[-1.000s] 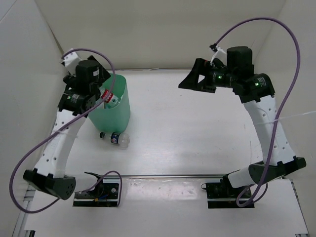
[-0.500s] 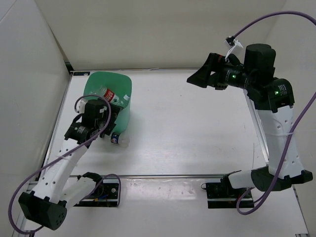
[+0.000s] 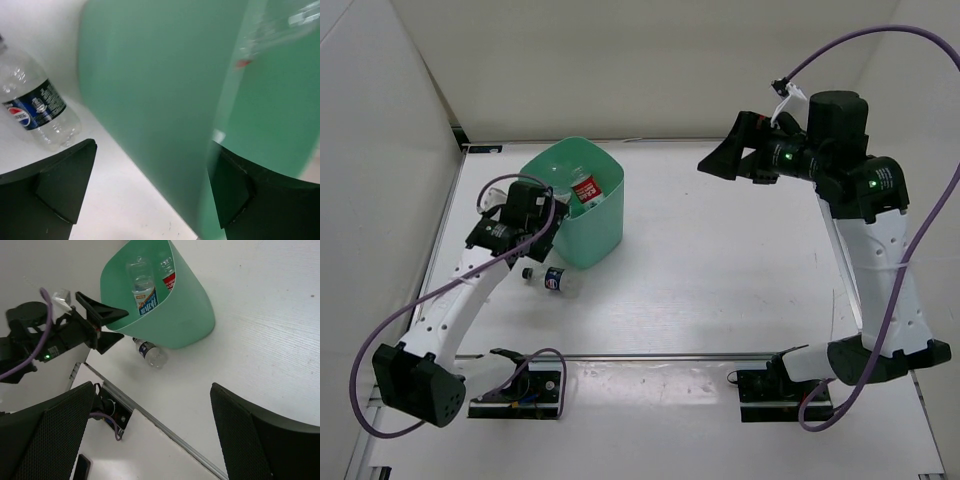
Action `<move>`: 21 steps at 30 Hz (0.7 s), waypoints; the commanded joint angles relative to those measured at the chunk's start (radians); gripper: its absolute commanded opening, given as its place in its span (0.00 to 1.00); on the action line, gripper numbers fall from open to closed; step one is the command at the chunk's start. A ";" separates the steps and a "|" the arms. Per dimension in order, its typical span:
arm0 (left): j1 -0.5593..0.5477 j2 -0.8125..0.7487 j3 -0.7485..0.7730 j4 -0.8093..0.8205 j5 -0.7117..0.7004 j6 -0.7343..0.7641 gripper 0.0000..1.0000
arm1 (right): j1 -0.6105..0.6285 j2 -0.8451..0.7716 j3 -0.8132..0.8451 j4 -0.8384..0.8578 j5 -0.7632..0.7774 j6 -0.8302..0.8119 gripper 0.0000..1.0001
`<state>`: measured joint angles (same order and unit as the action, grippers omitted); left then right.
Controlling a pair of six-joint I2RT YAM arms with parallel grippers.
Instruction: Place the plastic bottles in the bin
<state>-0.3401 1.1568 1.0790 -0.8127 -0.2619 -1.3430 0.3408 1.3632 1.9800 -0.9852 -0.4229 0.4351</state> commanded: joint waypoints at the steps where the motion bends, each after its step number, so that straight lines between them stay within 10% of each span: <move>1: -0.005 -0.014 0.126 -0.062 -0.114 0.059 1.00 | 0.000 0.031 0.028 0.026 -0.022 -0.024 1.00; 8: -0.004 0.020 0.402 -0.040 -0.263 0.271 1.00 | 0.000 0.063 0.060 0.026 -0.059 -0.015 1.00; 11: 0.009 0.015 0.466 -0.208 -0.299 0.099 1.00 | 0.000 0.063 0.060 0.026 -0.059 -0.015 1.00; 21: 0.274 -0.304 -0.275 -0.054 0.021 -0.314 1.00 | 0.000 0.054 0.036 0.026 -0.050 -0.015 1.00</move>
<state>-0.1081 0.8471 0.8803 -0.9329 -0.3416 -1.5425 0.3408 1.4345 1.9976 -0.9859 -0.4595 0.4343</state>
